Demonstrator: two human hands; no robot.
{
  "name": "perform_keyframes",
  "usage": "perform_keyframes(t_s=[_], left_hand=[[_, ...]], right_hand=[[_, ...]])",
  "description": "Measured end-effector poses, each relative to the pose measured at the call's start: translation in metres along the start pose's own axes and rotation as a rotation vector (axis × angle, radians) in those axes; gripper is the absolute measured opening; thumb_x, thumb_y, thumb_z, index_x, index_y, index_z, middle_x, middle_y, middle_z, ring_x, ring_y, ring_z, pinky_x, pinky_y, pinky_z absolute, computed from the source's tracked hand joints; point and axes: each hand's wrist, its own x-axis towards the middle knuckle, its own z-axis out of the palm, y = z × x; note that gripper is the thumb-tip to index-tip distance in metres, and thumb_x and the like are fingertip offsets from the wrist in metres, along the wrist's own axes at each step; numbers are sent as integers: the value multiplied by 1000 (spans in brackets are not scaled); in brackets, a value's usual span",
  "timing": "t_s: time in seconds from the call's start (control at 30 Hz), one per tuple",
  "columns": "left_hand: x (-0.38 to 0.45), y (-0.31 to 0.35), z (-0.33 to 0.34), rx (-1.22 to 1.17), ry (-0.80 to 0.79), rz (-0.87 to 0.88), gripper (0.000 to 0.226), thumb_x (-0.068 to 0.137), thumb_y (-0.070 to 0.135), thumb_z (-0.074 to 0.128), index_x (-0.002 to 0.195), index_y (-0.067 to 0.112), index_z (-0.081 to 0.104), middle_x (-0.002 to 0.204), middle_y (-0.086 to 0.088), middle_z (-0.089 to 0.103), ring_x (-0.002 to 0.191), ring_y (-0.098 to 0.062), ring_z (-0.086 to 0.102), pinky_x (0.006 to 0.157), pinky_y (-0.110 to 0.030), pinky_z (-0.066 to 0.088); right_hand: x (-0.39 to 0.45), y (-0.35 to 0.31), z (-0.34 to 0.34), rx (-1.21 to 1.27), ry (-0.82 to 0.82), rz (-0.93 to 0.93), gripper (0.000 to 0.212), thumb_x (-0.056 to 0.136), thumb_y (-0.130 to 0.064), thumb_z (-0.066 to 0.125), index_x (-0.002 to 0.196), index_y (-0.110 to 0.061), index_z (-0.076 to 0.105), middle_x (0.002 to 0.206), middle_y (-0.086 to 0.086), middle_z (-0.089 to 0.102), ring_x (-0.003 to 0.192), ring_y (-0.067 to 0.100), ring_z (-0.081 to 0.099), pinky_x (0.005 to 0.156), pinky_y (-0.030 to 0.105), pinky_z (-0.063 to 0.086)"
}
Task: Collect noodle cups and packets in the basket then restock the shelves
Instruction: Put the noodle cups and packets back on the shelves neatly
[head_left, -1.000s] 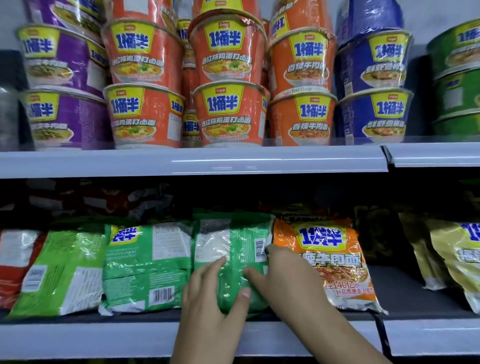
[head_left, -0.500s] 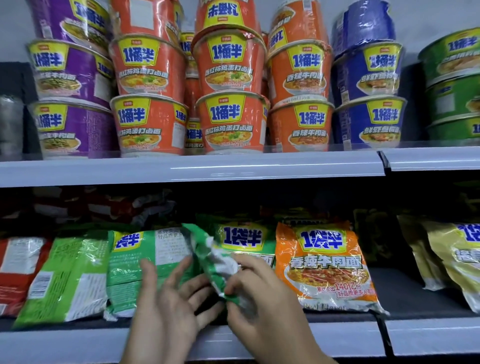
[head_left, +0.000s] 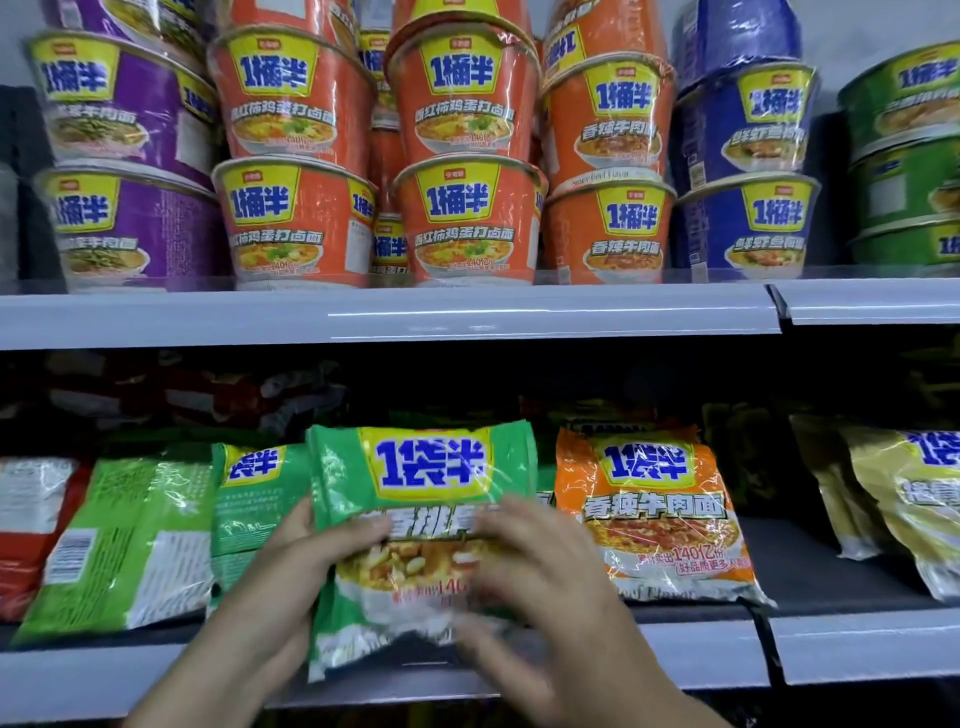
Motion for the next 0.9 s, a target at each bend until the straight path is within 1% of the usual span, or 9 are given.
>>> perform_keyframes(t_s=[0.07, 0.17, 0.23, 0.3, 0.33, 0.43, 0.53, 0.63, 0.9], left_hand=[[13, 1, 11, 22, -78, 40, 43, 68, 2, 69, 106, 17, 57, 89, -7, 77, 70, -22, 72, 58, -27, 55], [33, -15, 20, 315, -94, 121, 45, 76, 14, 76, 117, 22, 57, 99, 2, 76, 86, -19, 73, 64, -29, 56], [37, -29, 25, 589, -36, 258, 71, 83, 24, 76, 141, 37, 36, 132, 17, 59, 102, -9, 67, 79, -29, 54], [33, -38, 29, 823, 59, 458, 106, 86, 27, 73, 149, 53, -8, 151, 21, 18, 134, -3, 34, 100, -30, 41], [30, -41, 29, 951, 80, 605, 109, 87, 28, 71, 147, 54, -16, 157, 17, 5, 139, -4, 20, 105, -32, 36], [35, -59, 24, 1308, 87, 1021, 76, 92, 42, 57, 155, 32, 16, 164, -9, -2, 150, -28, 4, 117, -47, 24], [43, -69, 21, 1540, -59, 962, 77, 91, 73, 31, 155, 30, 24, 165, -9, 3, 151, -32, 1, 117, -50, 8], [54, -76, 13, 1600, -88, 896, 91, 83, 85, 28, 156, 32, 17, 165, -4, 2, 151, -28, 4, 116, -46, 7], [55, -75, 10, 1574, -132, 888, 94, 83, 85, 31, 156, 28, 16, 165, -3, 1, 152, -25, 2, 117, -43, 6]], right_hand=[[16, 9, -6, 182, -5, 399, 40, 83, -61, 59, 116, -41, 50, 142, -33, 28, 140, -10, 20, 112, 27, 23], [26, 23, 5, 275, 45, 672, 59, 90, -51, 61, 140, -42, 30, 149, -28, 19, 139, -8, 18, 113, 20, 24], [28, 23, 14, 277, 8, 763, 72, 93, -36, 63, 149, -37, 18, 156, -21, 13, 143, 0, 16, 118, 28, 23], [24, 22, 22, 240, -33, 810, 78, 94, -28, 63, 153, -36, 12, 160, -18, 7, 147, 4, 10, 117, 26, 17], [22, 22, 24, 236, -37, 820, 80, 94, -26, 63, 153, -37, 10, 161, -18, 6, 147, 3, 8, 116, 24, 15], [23, 24, 23, 287, 4, 891, 89, 89, -23, 69, 154, -35, 9, 156, -16, 16, 142, 6, 20, 115, 26, 24], [31, 30, 19, 429, 85, 1034, 86, 85, -31, 73, 152, -30, 20, 138, -9, 34, 128, 8, 36, 103, 29, 38], [36, 32, 18, 544, 25, 1119, 75, 86, -38, 71, 148, -27, 30, 135, -6, 42, 120, 10, 44, 96, 28, 42], [38, 31, 26, 436, -117, 1092, 93, 92, -51, 57, 157, -25, -4, 164, -10, -1, 149, 16, 16, 114, 34, 27]])
